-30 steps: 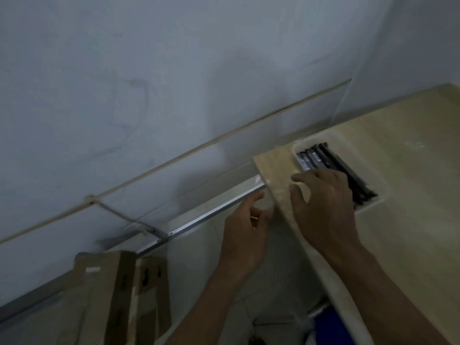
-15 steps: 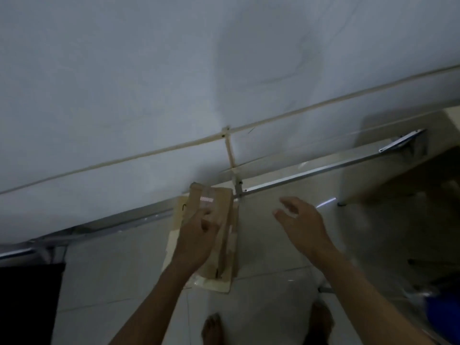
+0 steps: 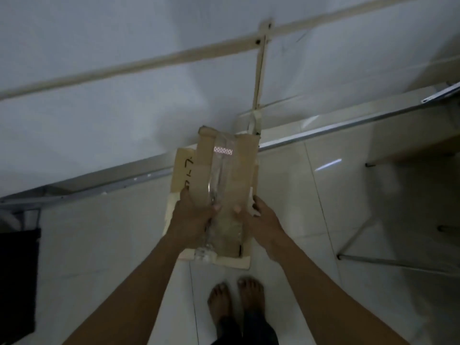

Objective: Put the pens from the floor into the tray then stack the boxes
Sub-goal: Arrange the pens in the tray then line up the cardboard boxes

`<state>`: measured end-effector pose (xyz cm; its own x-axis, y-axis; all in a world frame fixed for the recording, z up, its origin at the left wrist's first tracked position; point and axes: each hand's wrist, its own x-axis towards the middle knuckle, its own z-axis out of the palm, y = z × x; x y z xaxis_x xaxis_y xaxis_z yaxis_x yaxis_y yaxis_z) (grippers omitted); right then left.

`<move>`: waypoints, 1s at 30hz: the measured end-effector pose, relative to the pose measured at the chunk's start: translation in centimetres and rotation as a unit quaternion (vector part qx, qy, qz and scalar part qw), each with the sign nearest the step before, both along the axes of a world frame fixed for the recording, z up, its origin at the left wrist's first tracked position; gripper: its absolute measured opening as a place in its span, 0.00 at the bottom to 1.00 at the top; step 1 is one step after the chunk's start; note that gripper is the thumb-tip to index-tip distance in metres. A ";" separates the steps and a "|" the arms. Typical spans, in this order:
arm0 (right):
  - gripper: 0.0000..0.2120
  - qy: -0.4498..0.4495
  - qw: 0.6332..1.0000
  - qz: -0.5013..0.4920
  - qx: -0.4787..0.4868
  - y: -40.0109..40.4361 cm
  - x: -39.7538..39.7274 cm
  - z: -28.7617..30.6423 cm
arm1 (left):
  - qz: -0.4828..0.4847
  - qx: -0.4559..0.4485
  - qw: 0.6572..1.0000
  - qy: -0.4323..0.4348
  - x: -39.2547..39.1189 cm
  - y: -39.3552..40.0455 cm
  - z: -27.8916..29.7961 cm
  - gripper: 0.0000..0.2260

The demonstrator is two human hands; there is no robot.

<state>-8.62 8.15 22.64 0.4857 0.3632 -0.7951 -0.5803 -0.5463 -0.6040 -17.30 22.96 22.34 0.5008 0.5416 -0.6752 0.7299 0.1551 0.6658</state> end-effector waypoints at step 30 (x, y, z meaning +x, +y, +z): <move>0.35 -0.012 0.990 0.079 0.113 17.3 -22.9 6.3 | 0.121 0.061 0.990 -0.039 -26.4 14.0 10.4 0.29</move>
<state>-31.52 25.46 28.92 0.4253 0.6033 -0.6746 -0.4823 -0.4796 -0.7330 -43.70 36.94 32.73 0.3939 0.7276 -0.5616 0.6273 0.2337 0.7429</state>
